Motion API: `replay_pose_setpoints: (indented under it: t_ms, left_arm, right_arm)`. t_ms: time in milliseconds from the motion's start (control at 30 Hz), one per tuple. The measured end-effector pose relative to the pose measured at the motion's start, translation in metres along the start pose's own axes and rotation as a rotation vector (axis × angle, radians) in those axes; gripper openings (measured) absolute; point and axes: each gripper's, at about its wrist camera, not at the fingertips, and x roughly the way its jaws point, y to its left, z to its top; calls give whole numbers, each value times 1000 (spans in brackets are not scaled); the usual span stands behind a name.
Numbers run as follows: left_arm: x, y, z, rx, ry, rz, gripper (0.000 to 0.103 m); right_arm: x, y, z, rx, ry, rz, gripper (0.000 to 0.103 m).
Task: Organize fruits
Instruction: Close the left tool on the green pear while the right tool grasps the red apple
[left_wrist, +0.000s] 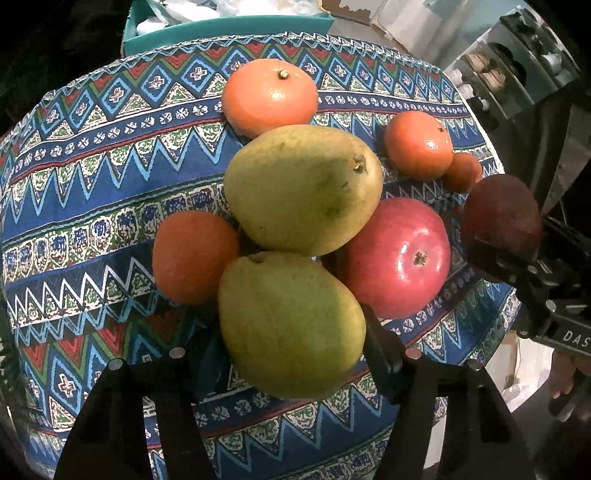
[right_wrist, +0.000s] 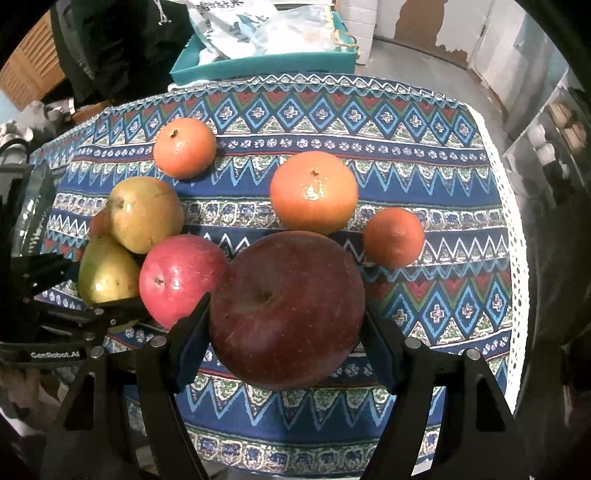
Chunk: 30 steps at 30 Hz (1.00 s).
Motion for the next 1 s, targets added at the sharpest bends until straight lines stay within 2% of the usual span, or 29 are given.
replay_pose_setpoints:
  t_ms: [133,267,333,1000]
  left_arm:
    - [0,-1,-1,3,-16,10,68]
    - [-6,-3,-7,37,-56,66,68]
    - [-11,-3,-11,43,-77,71,68]
    - [-94,10,-22,51,-256,118,68]
  right_arm:
    - [1,5,1,-17,-2,2,74]
    - [-2,9,1,-34,-22,1,74]
    - [-5,11,2,-41,-37,5,74]
    - [-56,48,26,-104,-191,26,74]
